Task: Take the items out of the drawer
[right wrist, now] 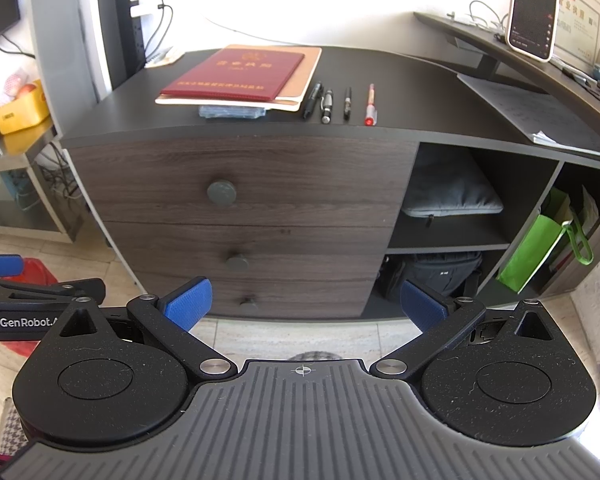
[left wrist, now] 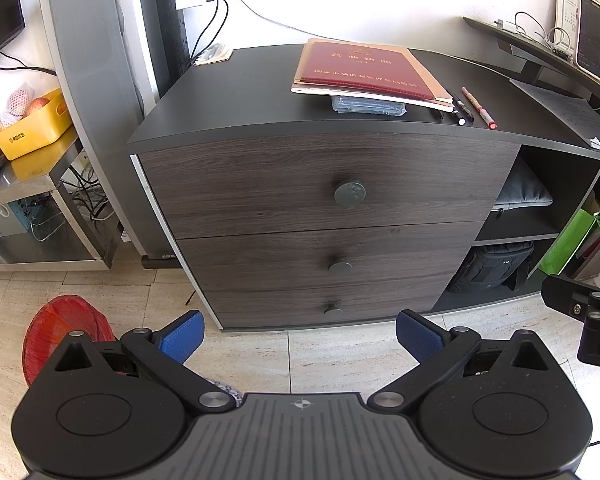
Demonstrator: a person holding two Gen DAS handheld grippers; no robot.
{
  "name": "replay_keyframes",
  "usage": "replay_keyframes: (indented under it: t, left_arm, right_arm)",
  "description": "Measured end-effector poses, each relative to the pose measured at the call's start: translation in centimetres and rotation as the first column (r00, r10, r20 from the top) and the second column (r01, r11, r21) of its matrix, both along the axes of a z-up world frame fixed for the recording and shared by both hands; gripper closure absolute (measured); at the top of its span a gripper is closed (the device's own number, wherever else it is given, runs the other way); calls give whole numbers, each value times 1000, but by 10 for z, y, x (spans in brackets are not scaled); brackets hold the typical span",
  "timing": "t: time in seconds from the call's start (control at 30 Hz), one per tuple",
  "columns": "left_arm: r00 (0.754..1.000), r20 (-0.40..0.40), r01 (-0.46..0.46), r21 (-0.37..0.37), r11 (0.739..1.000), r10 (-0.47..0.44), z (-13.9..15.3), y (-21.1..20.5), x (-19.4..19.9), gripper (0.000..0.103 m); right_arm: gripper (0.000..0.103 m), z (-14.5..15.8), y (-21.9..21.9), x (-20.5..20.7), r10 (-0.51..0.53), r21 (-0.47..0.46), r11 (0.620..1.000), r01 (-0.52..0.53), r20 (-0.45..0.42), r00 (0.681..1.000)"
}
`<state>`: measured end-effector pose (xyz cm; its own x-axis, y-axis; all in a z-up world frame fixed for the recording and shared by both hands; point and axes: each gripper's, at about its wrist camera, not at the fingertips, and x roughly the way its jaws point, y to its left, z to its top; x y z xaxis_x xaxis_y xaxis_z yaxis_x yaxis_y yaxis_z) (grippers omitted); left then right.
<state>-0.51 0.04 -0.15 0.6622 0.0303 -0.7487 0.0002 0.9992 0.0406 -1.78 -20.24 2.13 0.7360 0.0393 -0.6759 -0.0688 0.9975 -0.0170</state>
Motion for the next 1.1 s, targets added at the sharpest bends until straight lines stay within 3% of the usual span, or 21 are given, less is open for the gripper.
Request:
replay_keyframes:
  t: [0.63, 0.8, 1.1]
  left_arm:
    - [1000, -26, -2, -14, 1000, 1, -4, 0, 8, 1]
    - [997, -82, -18, -71, 997, 12, -11, 7, 14, 1]
    - [989, -148, 0, -80, 997, -11, -29, 8, 31, 1]
  right_arm:
    - [0, -4, -1, 5, -1, 5, 1000, 1, -20, 1000]
    - [0, -7, -3, 8, -7, 12, 1000, 7, -31, 999]
    - [0, -15, -11, 25, -20, 15, 1000, 20, -47, 999]
